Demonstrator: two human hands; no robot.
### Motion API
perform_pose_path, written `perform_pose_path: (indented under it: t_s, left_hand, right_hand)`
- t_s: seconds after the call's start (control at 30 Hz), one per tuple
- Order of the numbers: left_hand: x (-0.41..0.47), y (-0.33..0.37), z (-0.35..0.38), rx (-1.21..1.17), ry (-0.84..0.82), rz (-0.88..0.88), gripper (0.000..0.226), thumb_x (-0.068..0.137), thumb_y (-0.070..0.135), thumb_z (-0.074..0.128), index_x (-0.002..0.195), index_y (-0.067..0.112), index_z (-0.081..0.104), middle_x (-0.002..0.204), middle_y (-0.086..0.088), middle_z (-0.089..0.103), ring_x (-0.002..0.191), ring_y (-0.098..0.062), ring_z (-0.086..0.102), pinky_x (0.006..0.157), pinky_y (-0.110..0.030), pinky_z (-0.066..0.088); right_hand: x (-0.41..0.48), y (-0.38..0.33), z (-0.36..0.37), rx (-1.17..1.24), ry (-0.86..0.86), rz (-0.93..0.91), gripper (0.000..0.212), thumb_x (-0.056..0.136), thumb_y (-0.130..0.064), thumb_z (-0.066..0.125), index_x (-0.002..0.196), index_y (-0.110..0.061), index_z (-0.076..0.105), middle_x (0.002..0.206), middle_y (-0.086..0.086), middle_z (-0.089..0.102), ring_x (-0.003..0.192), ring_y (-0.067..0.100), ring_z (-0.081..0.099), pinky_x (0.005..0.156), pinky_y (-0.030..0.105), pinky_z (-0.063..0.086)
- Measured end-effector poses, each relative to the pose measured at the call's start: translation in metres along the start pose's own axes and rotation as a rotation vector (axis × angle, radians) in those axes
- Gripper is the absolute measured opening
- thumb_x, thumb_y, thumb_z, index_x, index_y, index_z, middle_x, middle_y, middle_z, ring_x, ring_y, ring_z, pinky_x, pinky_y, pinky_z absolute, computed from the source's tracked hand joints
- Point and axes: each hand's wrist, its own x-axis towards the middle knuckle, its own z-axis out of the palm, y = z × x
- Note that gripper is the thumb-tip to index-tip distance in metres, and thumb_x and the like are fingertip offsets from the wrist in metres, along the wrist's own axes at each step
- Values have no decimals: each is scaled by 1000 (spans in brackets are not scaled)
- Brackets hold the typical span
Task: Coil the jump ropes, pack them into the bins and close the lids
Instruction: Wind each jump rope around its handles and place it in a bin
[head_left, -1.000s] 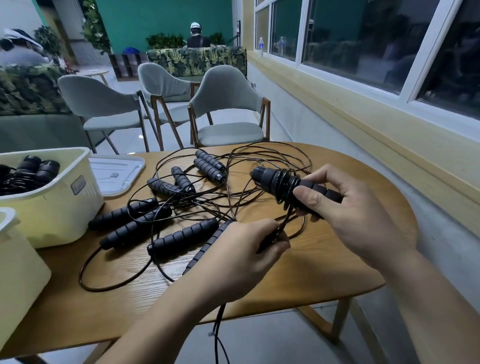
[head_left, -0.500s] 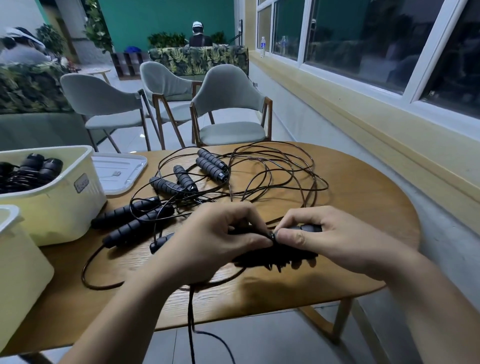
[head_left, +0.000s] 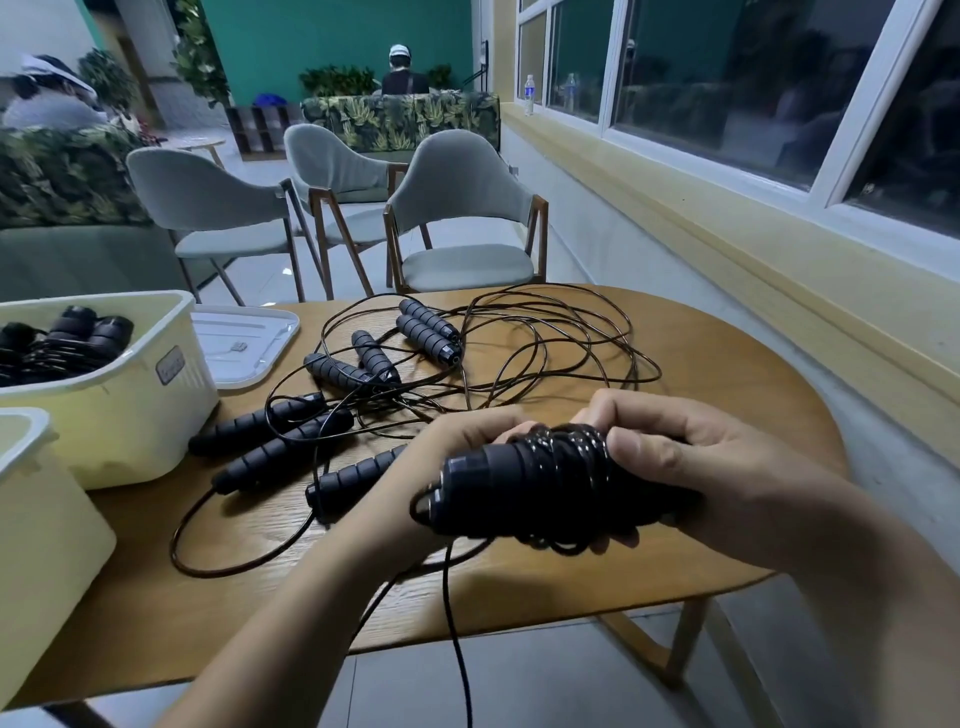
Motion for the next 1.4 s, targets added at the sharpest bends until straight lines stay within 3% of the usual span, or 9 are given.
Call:
perform_pose_path:
  t_s: [0.13, 0.3, 0.43, 0.6, 0.73, 0.83, 0.93, 1.1, 1.4]
  left_hand:
    - [4, -6, 18, 8, 68, -139, 45, 100, -10, 52, 69, 23, 59, 58, 15, 56, 54, 1, 49, 60, -21, 43]
    - [-8, 17, 47, -49, 141, -105, 49, 113, 18, 48, 64, 15, 53, 54, 3, 37, 47, -9, 30, 46, -19, 25]
    - [-5, 19, 53, -85, 52, -78, 40, 113, 36, 47, 95, 10, 72, 66, -7, 34, 55, -20, 29, 48, -31, 22]
    - [-9, 23, 54, 374, 53, 72, 26, 107, 45, 58, 95, 26, 71, 65, 18, 56, 58, -5, 50, 54, -22, 35]
    - [-13, 31, 49, 432, 45, 115, 19, 103, 44, 66, 88, 33, 65, 66, 17, 56, 61, -4, 51, 55, -22, 34]
    - [-15, 37, 42, 415, 51, 150, 18, 102, 40, 69, 87, 29, 67, 66, 13, 56, 60, -5, 50, 56, -21, 35]
    - [-16, 36, 32, 396, 108, 189, 18, 100, 38, 72, 91, 23, 71, 66, 9, 59, 58, -7, 51, 54, -33, 41]
    - [-20, 39, 12, 356, 198, 212, 6, 96, 29, 78, 90, 27, 77, 73, 21, 71, 67, 2, 66, 61, -12, 44]
    - [-20, 28, -12, 204, 147, 231, 30, 81, 50, 84, 87, 22, 76, 79, -9, 72, 76, -36, 66, 69, -53, 55]
  right_hand:
    - [-2, -5, 0, 47, 109, -21, 30, 104, -34, 64, 103, -5, 59, 103, 29, 66, 88, 43, 67, 68, 34, 54]
    - [-1, -6, -3, 71, 263, -63, 27, 106, -28, 53, 108, -2, 53, 107, 27, 69, 91, 40, 68, 70, 35, 58]
    - [4, -4, -6, 78, 471, -91, 27, 106, -32, 55, 112, -6, 55, 107, 22, 71, 91, 36, 69, 73, 36, 58]
    - [9, 3, -16, -21, 661, -146, 28, 101, -34, 57, 106, -7, 53, 101, 20, 73, 81, 30, 70, 76, 44, 51]
    - [12, 16, -24, -192, 696, -100, 33, 101, -37, 63, 105, -5, 57, 104, 16, 77, 84, 31, 73, 78, 49, 54]
    - [13, 25, -25, -446, 680, -55, 27, 104, -47, 66, 105, -20, 64, 100, 10, 77, 91, 30, 76, 83, 58, 58]
    - [15, 26, -20, -574, 598, -6, 21, 105, -48, 66, 102, -27, 65, 92, -1, 75, 82, 15, 71, 75, 45, 57]
    - [17, 23, -7, -578, 402, 128, 21, 106, -44, 62, 108, -23, 64, 98, 0, 78, 88, 16, 74, 77, 41, 56]
    - [8, 6, 6, -371, 56, 245, 29, 110, -34, 61, 110, -6, 60, 101, 15, 79, 94, 35, 77, 77, 42, 49]
